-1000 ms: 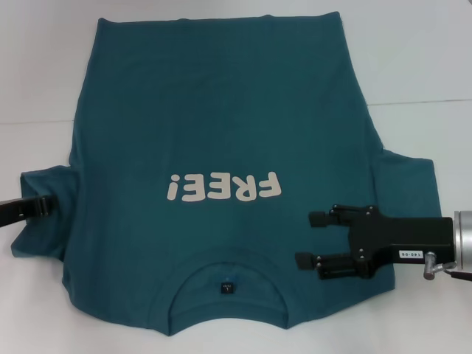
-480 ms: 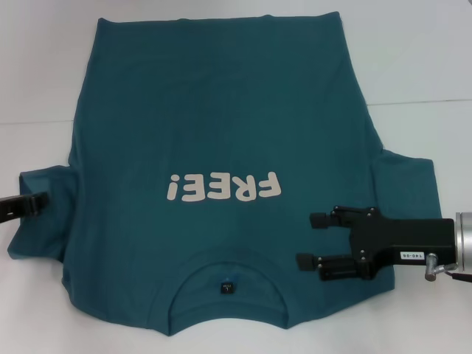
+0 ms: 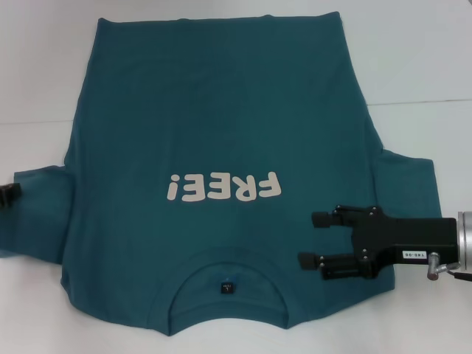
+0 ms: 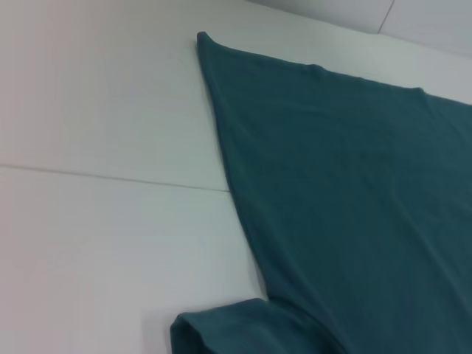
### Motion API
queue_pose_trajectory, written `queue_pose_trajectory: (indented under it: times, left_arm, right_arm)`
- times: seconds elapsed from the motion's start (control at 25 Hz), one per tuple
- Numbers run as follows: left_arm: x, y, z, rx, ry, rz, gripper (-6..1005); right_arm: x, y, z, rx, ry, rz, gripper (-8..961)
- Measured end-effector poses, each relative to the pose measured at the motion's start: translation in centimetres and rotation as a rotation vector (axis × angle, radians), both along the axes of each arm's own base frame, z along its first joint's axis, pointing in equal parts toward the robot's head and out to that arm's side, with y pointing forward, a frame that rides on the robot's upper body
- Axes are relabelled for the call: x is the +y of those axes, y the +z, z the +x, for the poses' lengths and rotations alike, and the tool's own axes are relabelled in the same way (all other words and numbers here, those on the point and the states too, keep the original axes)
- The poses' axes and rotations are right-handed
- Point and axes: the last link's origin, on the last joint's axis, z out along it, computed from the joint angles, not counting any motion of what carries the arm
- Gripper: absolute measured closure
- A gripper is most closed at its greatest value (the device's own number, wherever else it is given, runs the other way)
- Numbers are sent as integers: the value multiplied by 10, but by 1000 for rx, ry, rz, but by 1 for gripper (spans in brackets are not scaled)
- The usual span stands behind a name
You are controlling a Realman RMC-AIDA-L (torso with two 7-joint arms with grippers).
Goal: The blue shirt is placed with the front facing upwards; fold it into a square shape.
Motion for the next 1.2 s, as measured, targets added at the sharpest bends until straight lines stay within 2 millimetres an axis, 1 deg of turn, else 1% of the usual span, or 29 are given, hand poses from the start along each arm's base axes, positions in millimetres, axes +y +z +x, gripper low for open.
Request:
queue_pose_trajectory:
  times: [0.2, 0.44, 0.92, 1.2]
  left_arm:
    - [6, 10, 4, 25, -24, -16, 996]
    - [12, 16, 5, 76, -33, -36, 996]
    - [25, 25, 15, 129, -66, -49, 995]
    - [29, 27, 21, 157, -84, -78, 994]
  right_arm:
    - [0, 0, 0, 0, 1, 0, 34]
    - [0, 0, 0, -1, -1, 0, 34]
    - [0, 0, 1, 0, -2, 0, 33]
    - [0, 0, 0, 1, -3, 0, 33]
